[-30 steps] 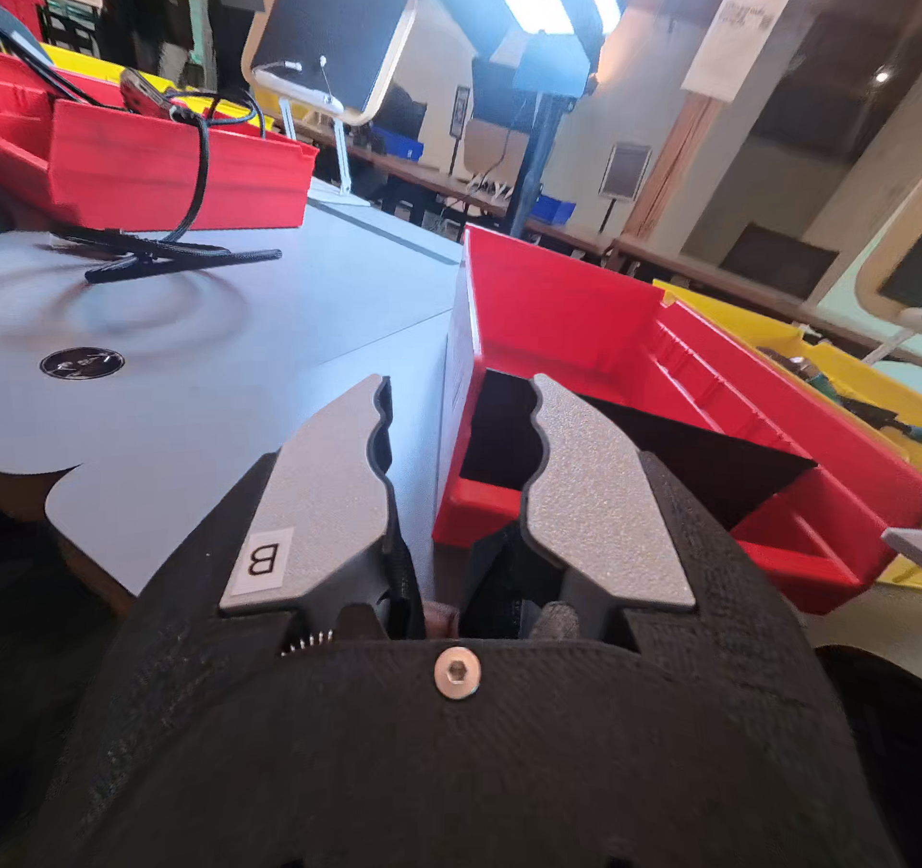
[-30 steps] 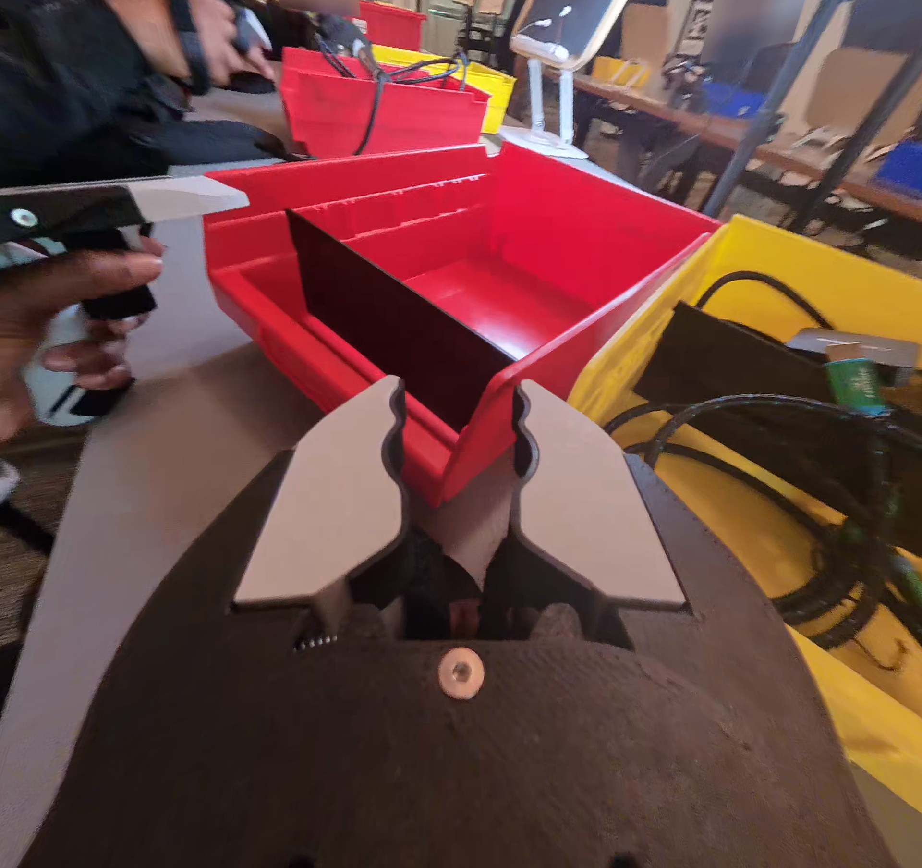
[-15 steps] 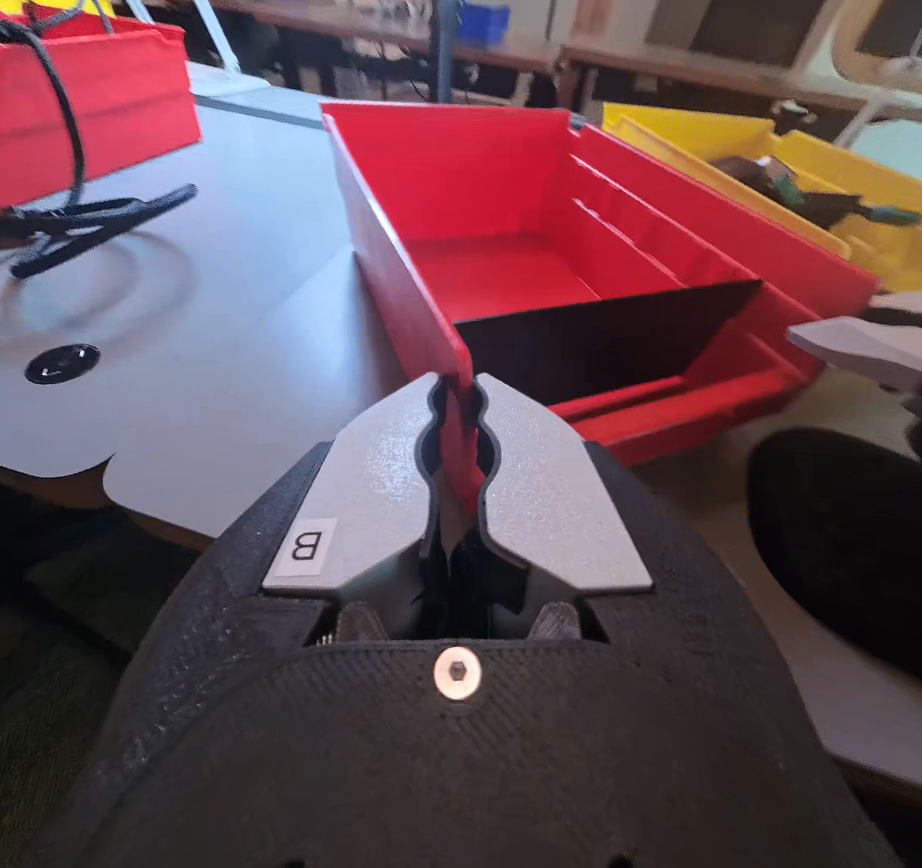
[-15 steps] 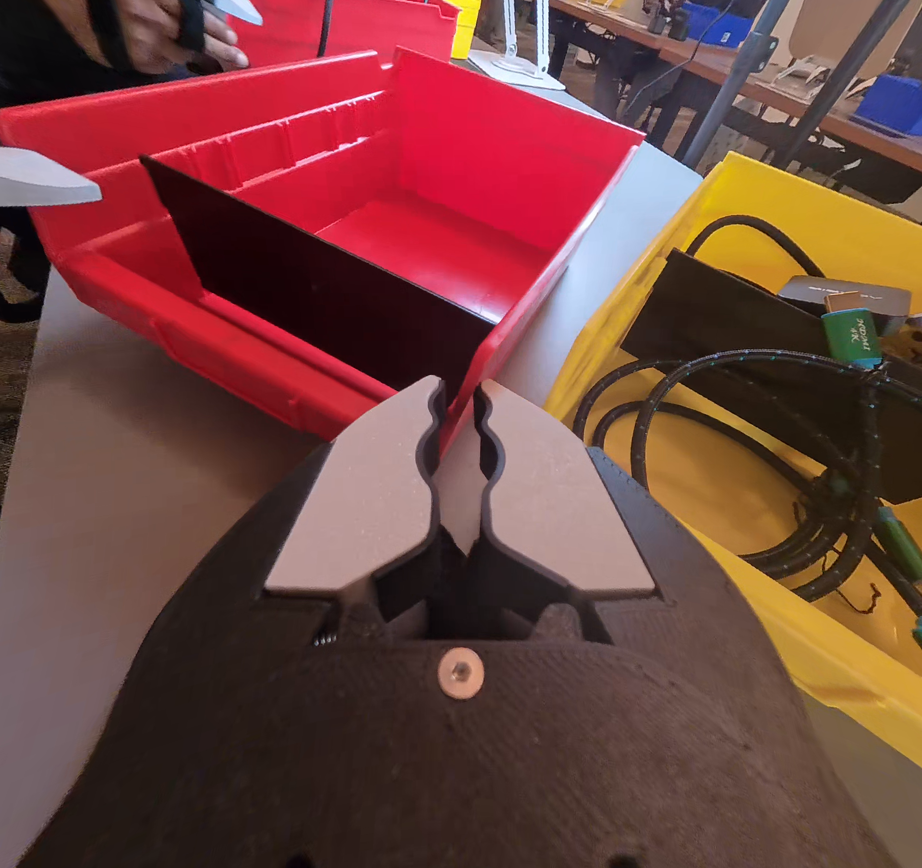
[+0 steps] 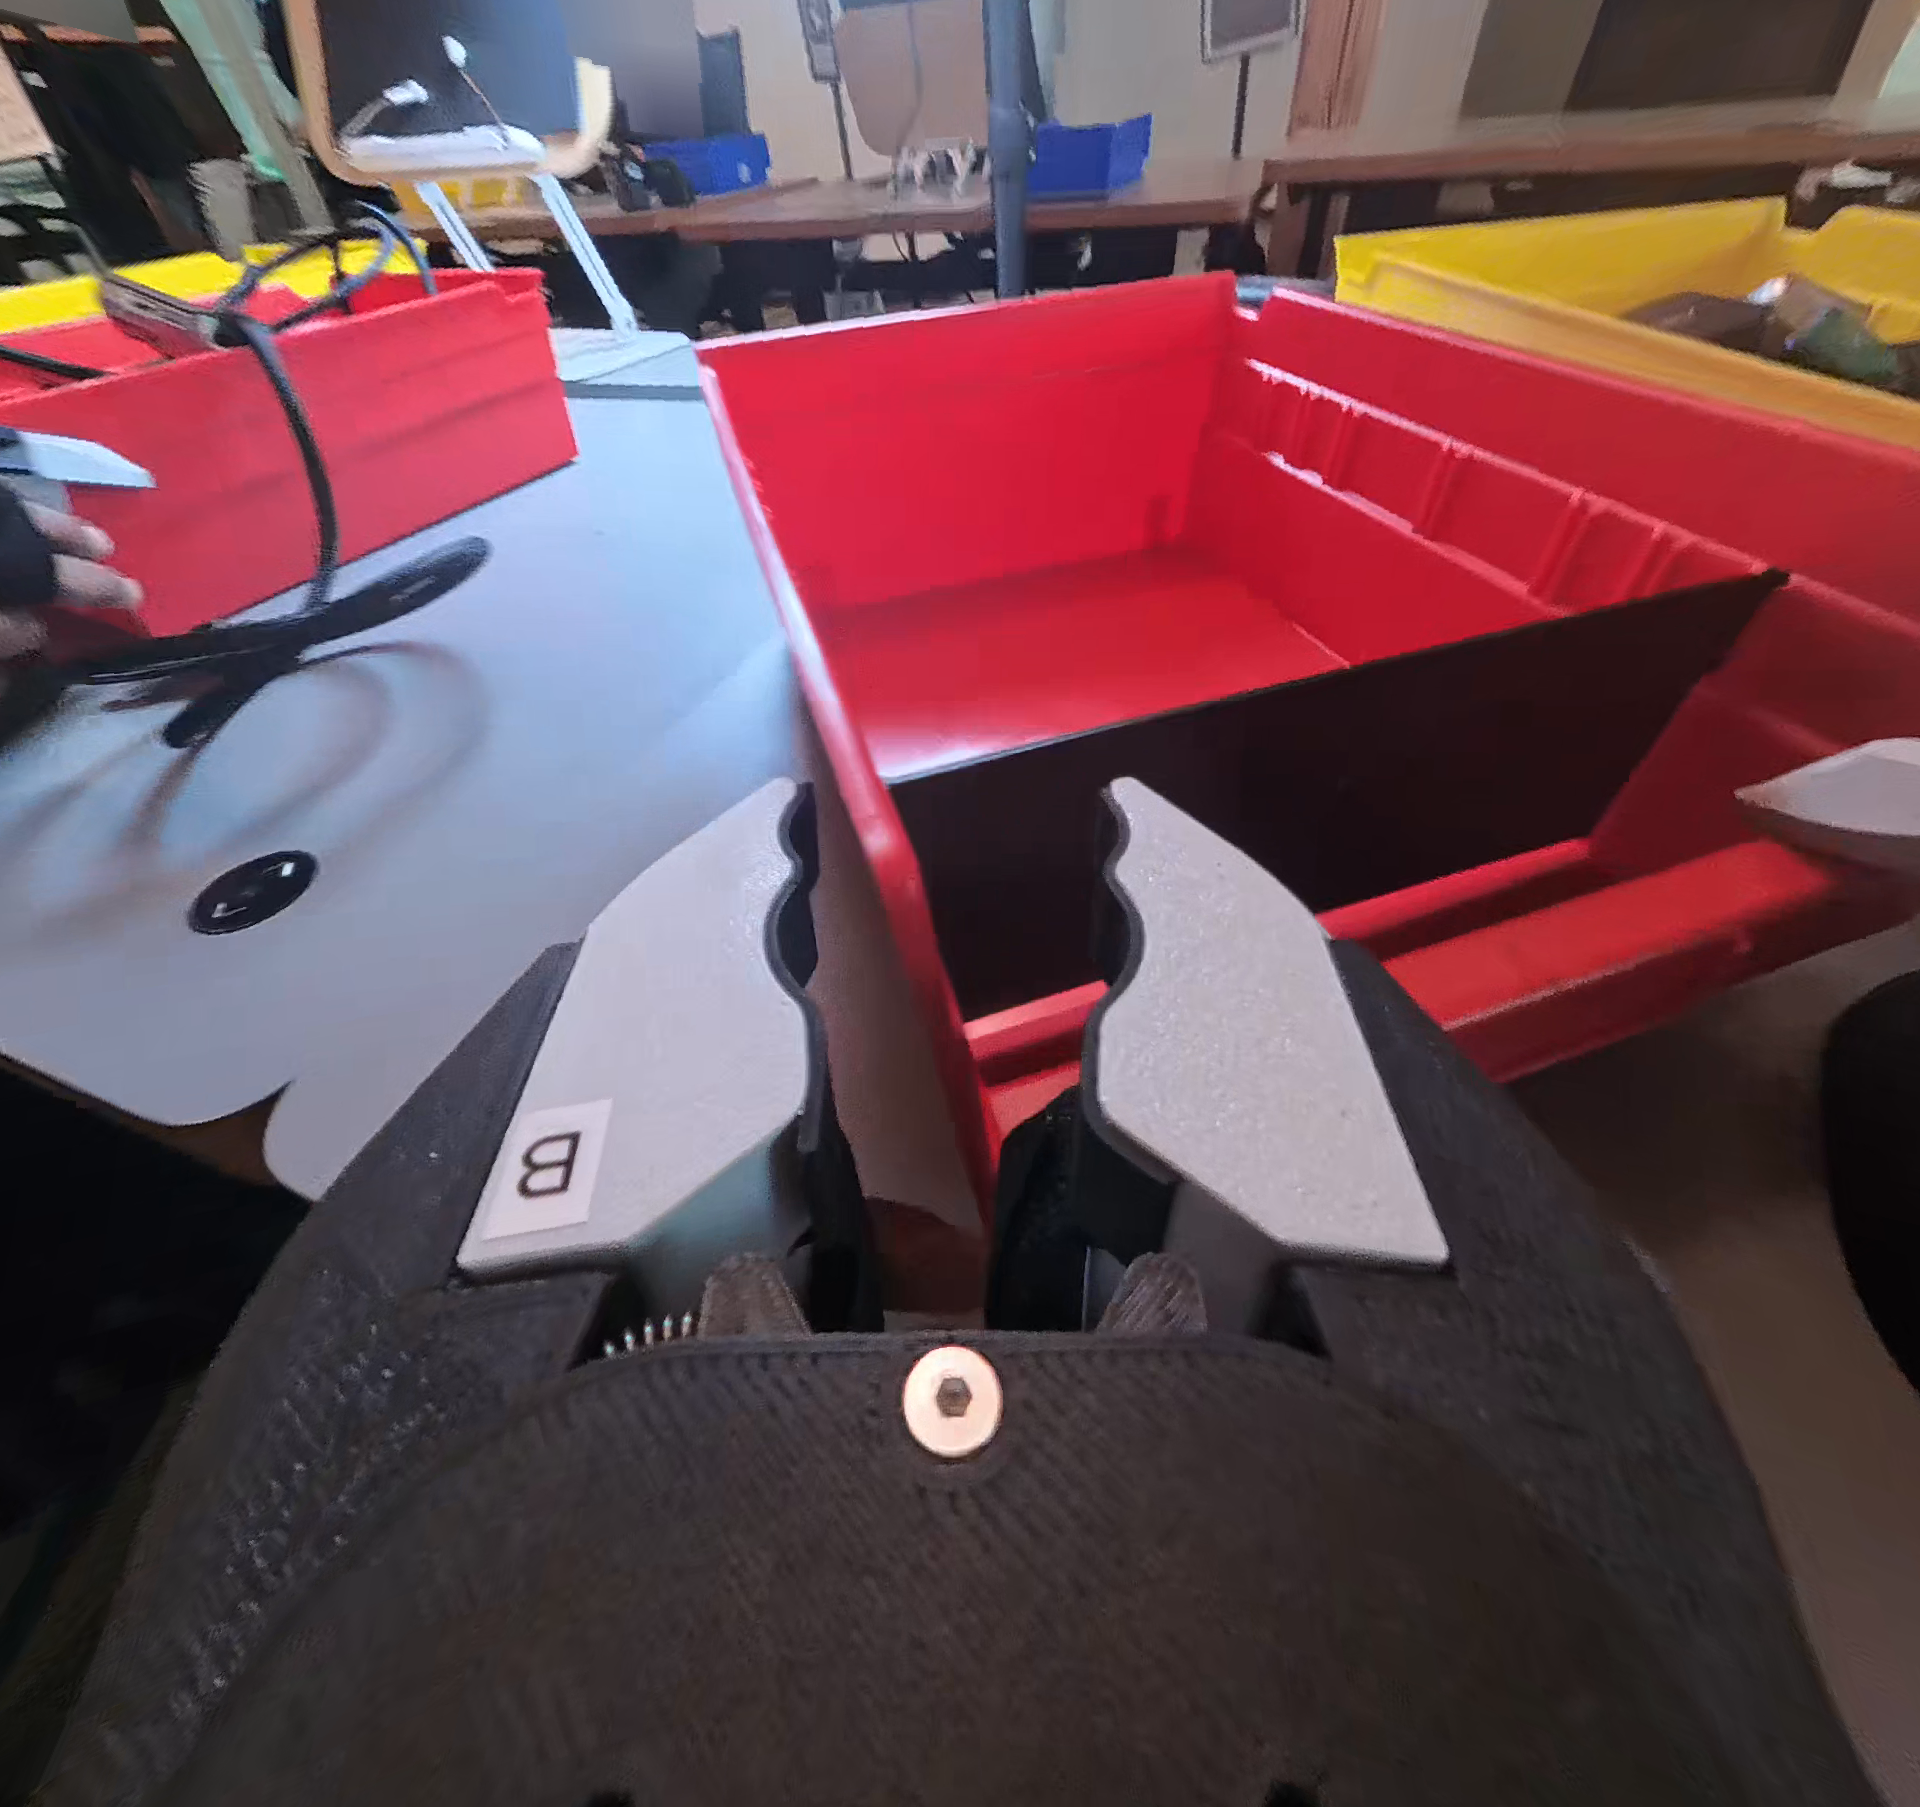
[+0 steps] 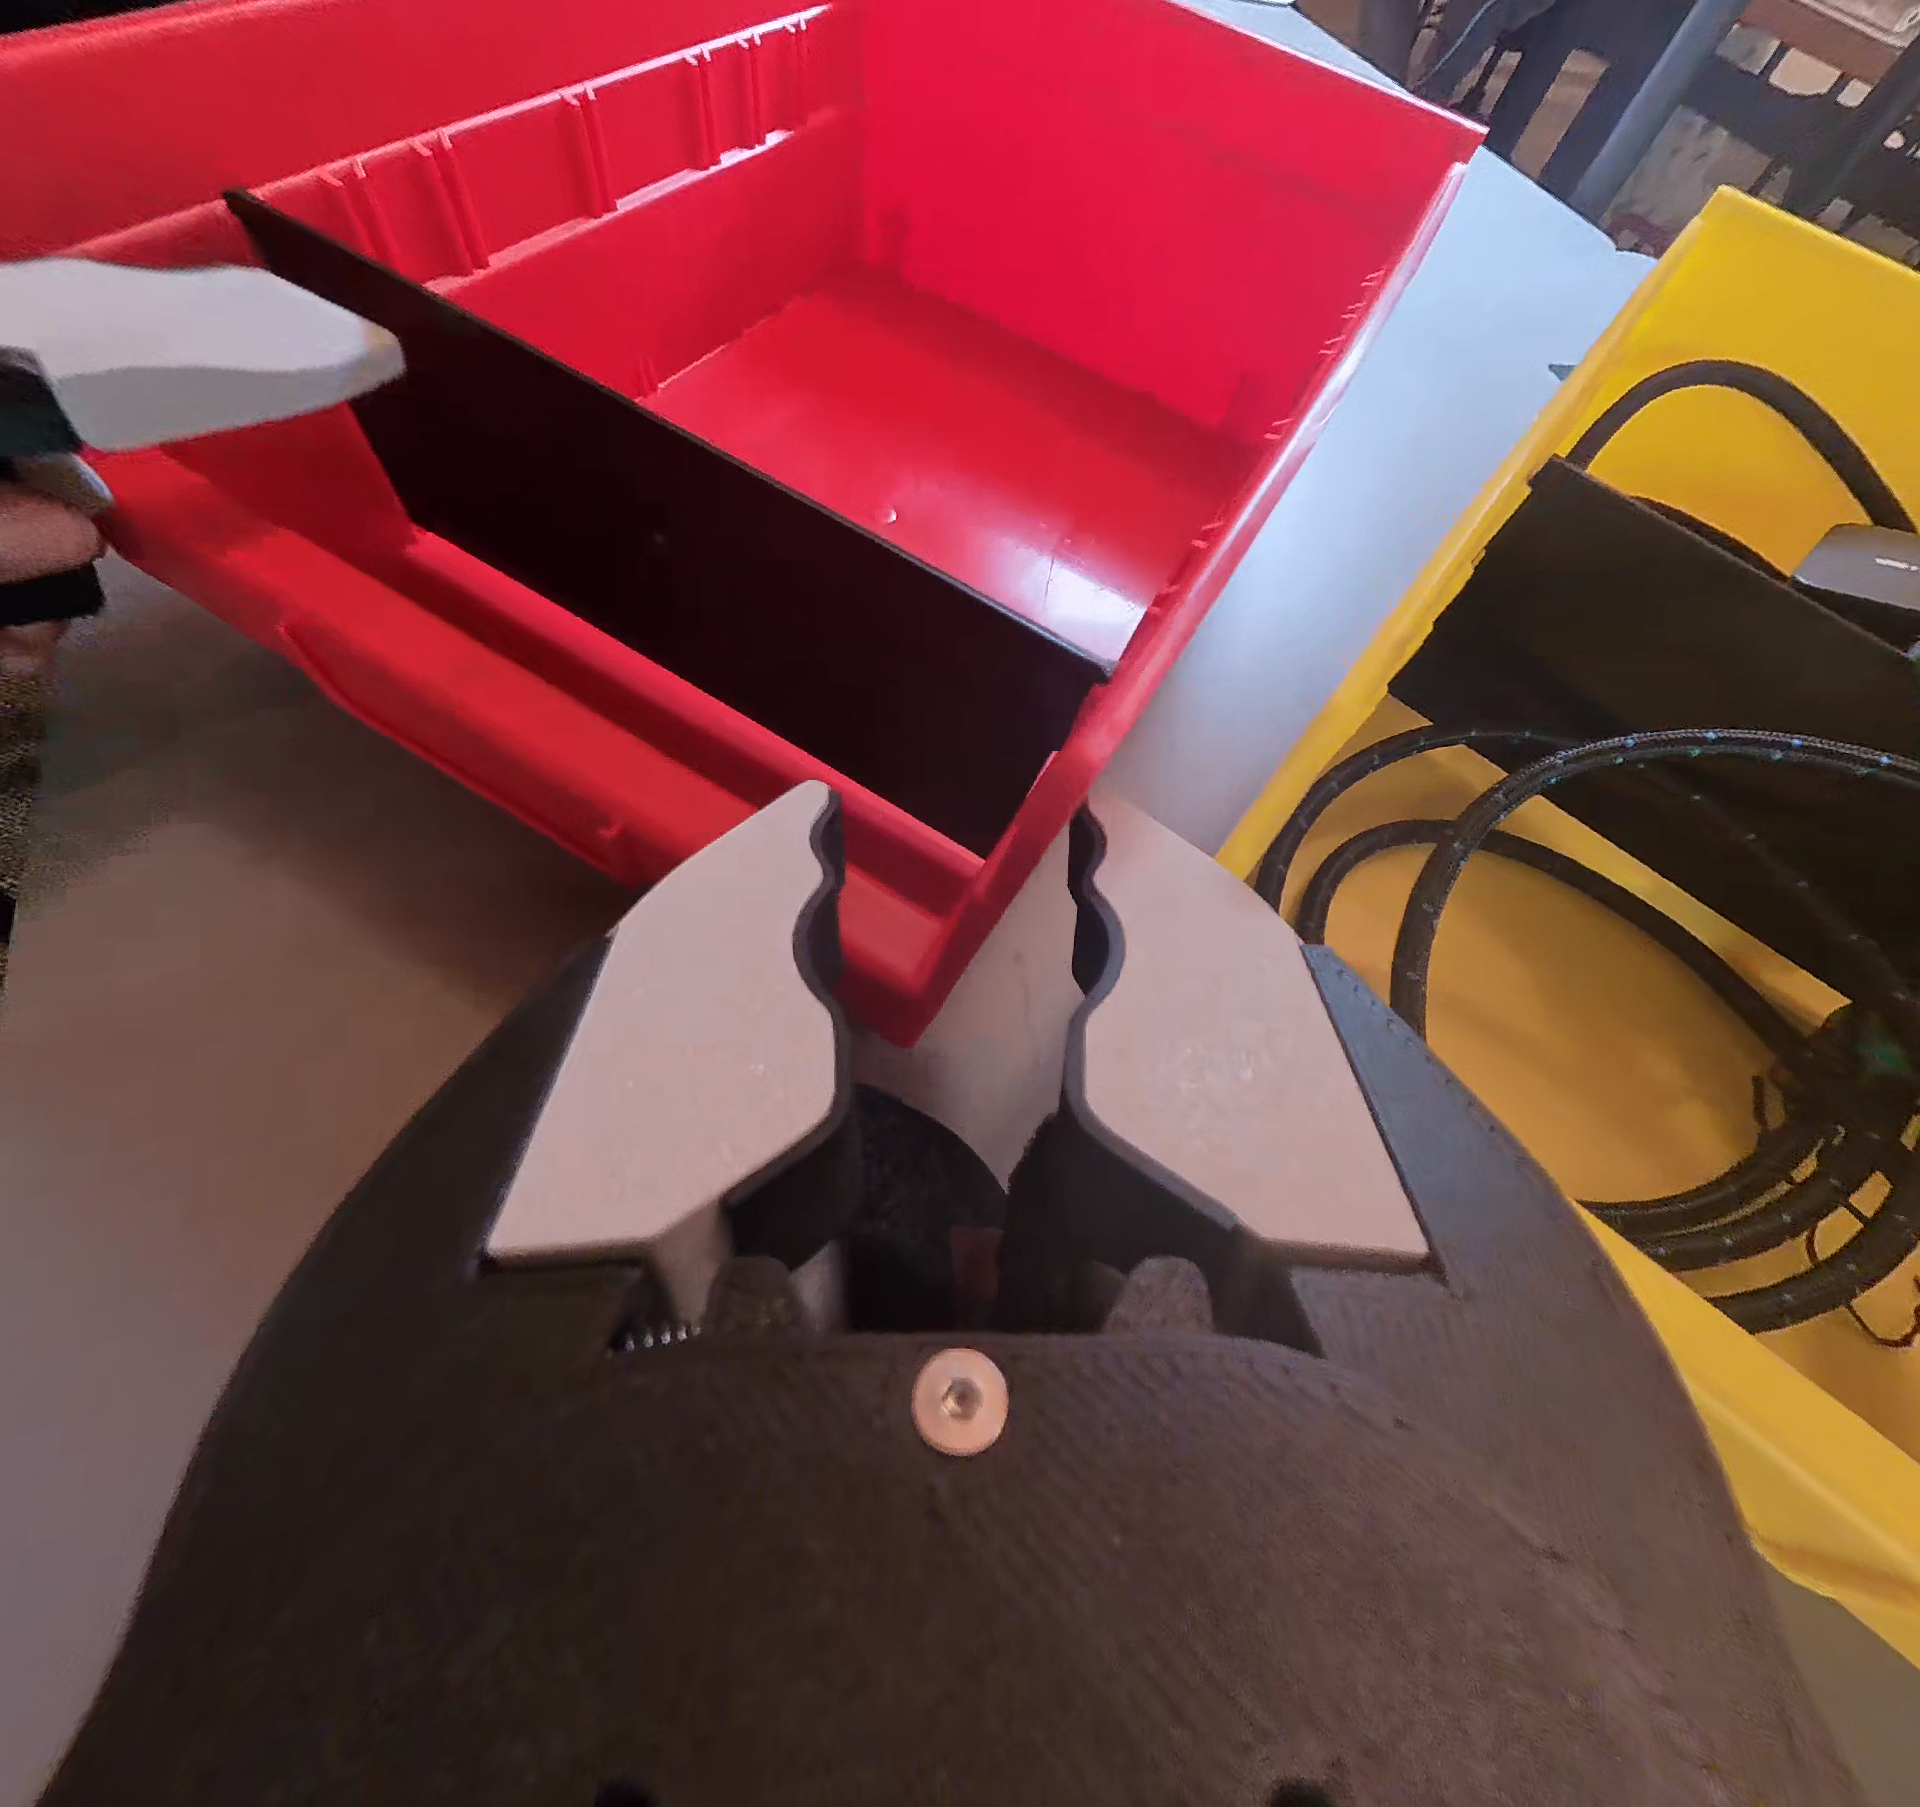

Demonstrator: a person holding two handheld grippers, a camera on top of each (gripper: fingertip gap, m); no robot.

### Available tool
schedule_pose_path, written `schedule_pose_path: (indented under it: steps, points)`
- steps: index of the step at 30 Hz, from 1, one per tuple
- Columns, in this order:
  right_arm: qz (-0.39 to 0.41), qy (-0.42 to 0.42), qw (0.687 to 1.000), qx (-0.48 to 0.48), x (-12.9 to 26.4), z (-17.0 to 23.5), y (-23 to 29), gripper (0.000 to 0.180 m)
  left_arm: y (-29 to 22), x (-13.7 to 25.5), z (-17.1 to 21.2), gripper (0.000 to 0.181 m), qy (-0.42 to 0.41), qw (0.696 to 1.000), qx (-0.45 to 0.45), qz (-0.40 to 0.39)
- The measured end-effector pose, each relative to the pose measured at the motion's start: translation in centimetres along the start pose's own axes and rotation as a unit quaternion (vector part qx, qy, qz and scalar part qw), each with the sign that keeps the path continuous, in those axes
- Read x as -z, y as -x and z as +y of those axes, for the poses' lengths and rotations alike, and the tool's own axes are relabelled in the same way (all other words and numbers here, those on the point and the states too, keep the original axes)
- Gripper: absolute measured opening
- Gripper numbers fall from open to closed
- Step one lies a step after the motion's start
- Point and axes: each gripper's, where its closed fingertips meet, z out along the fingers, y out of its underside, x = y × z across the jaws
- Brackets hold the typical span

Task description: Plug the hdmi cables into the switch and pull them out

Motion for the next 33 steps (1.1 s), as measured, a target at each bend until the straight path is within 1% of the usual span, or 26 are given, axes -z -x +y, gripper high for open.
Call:
schedule_pose_path:
  steps: [2, 4, 5, 6, 7, 8, 10, 12, 16, 18, 20, 22, 24, 26, 29, 33]
  points:
    - [0.002, 0.005, 1.0, 0.001, -0.3, 0.0, 0.0, 0.04, -0.6, -0.5, 0.8, 0.05, 0.024, 1.0, -0.011, 0.015]
    - [0.009, 0.012, 1.0, 0.003, -0.6, 0.1, -0.1, 0.035, -0.5, -0.7, 0.8, 0.045, 0.022, 1.0, 0.002, 0.013]
    - [0.021, 0.017, 1.0, 0.003, -0.7, 0.2, -0.4, 0.029, -0.1, -0.6, 0.8, 0.036, 0.021, 1.0, 0.017, 0.004]
    - [0.04, 0.02, 0.999, 0.007, -0.8, 0.2, -0.9, 0.019, 0.5, -0.4, 0.7, 0.023, 0.017, 0.999, 0.028, -0.005]
    - [0.053, 0.022, 0.998, 0.017, -0.8, 0.2, -1.1, 0.017, 1.0, -0.1, 0.6, 0.01, 0.012, 0.999, 0.03, -0.013]
    - [0.058, 0.021, 0.998, 0.03, -0.8, 0.2, -1.1, 0.017, 1.0, 0.1, 0.5, 0.011, 0.006, 1.0, 0.028, -0.01]
    - [0.075, 0.001, 0.995, 0.064, -0.6, -0.5, -0.9, 0.015, 1.5, 0.6, 0.4, 0.008, -0.002, 0.999, 0.005, -0.035]
    - [0.101, -0.029, 0.989, 0.102, -0.2, -1.5, -1.0, 0.015, 1.5, 1.3, 0.1, 0.007, -0.008, 0.999, 0.017, -0.048]
    - [0.117, -0.113, 0.981, 0.108, 2.4, -4.5, -1.1, 0.013, 1.1, 3.3, -2.7, 0.008, -0.069, 0.996, 0.03, -0.054]
    - [0.139, -0.151, 0.971, 0.124, 4.7, -6.0, -1.4, 0.013, 0.3, 4.8, -5.1, 0.009, -0.11, 0.992, 0.019, -0.056]
    - [0.166, -0.18, 0.961, 0.127, 8.0, -7.1, -2.1, 0.013, -1.4, 6.3, -7.9, 0.008, -0.151, 0.988, 0.007, -0.043]
    - [0.192, -0.2, 0.954, 0.117, 11.7, -7.4, -3.2, 0.013, -4.1, 7.4, -10.3, 0.009, -0.181, 0.983, -0.008, -0.016]
    - [0.227, -0.212, 0.944, 0.107, 15.7, -6.8, -4.7, 0.013, -7.5, 8.1, -12.0, 0.009, -0.199, 0.98, -0.018, 0.02]
    - [0.27, -0.21, 0.934, 0.104, 19.7, -5.4, -6.7, 0.014, -11.7, 8.3, -13.2, 0.01, -0.216, 0.974, -0.024, 0.07]
    - [0.336, -0.19, 0.918, 0.094, 26.0, -2.2, -9.9, 0.014, -19.3, 8.2, -14.5, 0.012, -0.222, 0.961, -0.031, 0.162]
    - [0.42, -0.141, 0.894, 0.065, 34.7, 3.3, -14.8, 0.014, -31.2, 8.0, -15.8, 0.016, -0.22, 0.929, -0.05, 0.293]
